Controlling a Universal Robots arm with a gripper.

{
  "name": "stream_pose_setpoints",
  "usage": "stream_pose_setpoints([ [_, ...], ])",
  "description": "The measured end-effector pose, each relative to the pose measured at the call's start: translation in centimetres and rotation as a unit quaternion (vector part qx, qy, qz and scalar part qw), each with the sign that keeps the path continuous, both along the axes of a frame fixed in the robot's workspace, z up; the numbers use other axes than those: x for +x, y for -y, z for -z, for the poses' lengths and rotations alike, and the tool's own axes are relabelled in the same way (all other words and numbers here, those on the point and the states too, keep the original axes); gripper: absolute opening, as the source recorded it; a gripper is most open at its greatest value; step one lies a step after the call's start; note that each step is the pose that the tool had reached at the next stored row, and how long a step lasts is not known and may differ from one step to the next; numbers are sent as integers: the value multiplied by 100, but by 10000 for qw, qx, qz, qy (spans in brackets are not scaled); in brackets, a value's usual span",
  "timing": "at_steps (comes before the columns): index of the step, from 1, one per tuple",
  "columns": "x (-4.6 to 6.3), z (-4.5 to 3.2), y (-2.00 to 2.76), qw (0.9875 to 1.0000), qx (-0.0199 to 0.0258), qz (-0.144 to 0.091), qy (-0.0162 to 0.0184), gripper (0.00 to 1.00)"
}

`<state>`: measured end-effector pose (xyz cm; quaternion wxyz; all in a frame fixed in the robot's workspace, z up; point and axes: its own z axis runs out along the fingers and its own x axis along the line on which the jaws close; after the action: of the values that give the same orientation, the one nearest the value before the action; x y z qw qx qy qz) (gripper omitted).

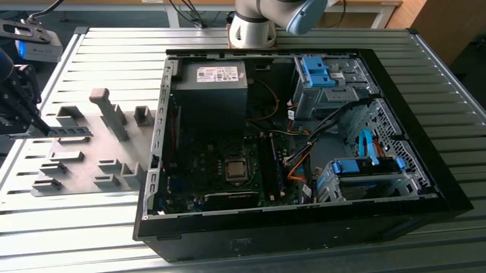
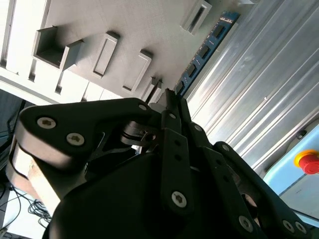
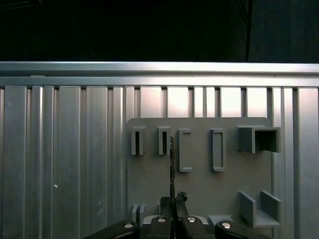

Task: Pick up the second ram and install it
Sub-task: 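Pick up the second ram and move it above second insertion slot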

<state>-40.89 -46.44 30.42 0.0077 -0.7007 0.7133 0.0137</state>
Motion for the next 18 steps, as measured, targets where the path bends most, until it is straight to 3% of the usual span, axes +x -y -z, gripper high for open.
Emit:
stream_pose_setpoints([
  [14,0,-17,0,10000,-1,0,-1,14],
  [18,0,-59,0,10000,-1,0,-1,14],
])
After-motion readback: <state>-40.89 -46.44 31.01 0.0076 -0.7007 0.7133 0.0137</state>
